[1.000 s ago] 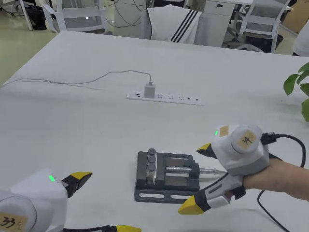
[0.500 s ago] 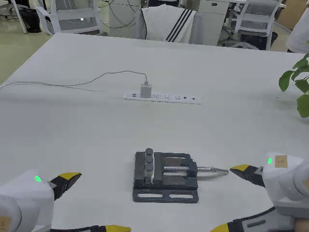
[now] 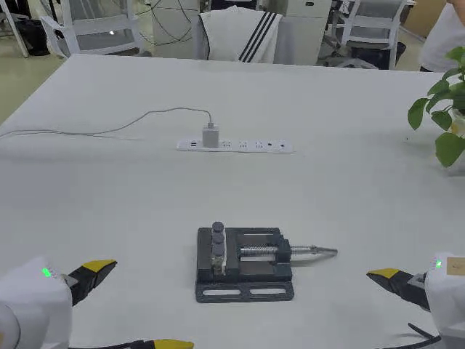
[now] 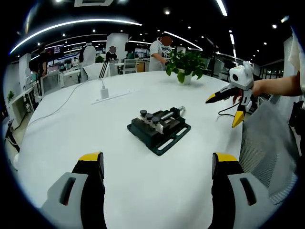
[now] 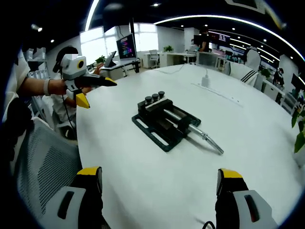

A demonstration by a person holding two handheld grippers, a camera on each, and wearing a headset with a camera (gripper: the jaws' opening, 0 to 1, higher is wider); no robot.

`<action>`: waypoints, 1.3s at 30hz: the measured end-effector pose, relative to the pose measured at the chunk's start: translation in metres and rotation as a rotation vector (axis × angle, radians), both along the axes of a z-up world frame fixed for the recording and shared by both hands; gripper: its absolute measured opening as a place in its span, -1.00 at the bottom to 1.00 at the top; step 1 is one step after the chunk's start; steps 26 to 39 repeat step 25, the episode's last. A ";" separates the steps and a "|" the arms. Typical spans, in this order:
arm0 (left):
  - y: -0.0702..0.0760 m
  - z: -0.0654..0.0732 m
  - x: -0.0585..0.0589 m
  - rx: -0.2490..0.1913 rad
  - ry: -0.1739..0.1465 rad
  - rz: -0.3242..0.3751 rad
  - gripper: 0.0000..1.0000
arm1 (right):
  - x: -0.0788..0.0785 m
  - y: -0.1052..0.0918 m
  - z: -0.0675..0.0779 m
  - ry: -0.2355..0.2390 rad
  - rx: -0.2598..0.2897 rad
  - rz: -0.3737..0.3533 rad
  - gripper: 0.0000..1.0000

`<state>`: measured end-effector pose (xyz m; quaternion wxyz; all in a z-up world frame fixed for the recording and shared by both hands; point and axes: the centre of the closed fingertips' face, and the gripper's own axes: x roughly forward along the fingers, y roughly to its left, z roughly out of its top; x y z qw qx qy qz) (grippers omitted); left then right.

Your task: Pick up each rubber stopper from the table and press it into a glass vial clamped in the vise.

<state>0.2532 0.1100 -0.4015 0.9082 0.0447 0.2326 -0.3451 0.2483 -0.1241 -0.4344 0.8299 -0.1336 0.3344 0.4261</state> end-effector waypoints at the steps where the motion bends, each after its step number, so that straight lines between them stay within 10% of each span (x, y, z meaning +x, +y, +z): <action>1: 0.000 0.000 0.001 0.001 -0.001 -0.003 0.86 | 0.000 -0.001 0.001 -0.003 0.005 -0.005 0.98; 39: -0.001 -0.003 -0.007 0.026 0.020 -0.013 0.98 | -0.005 -0.010 0.001 -0.001 0.040 -0.049 0.98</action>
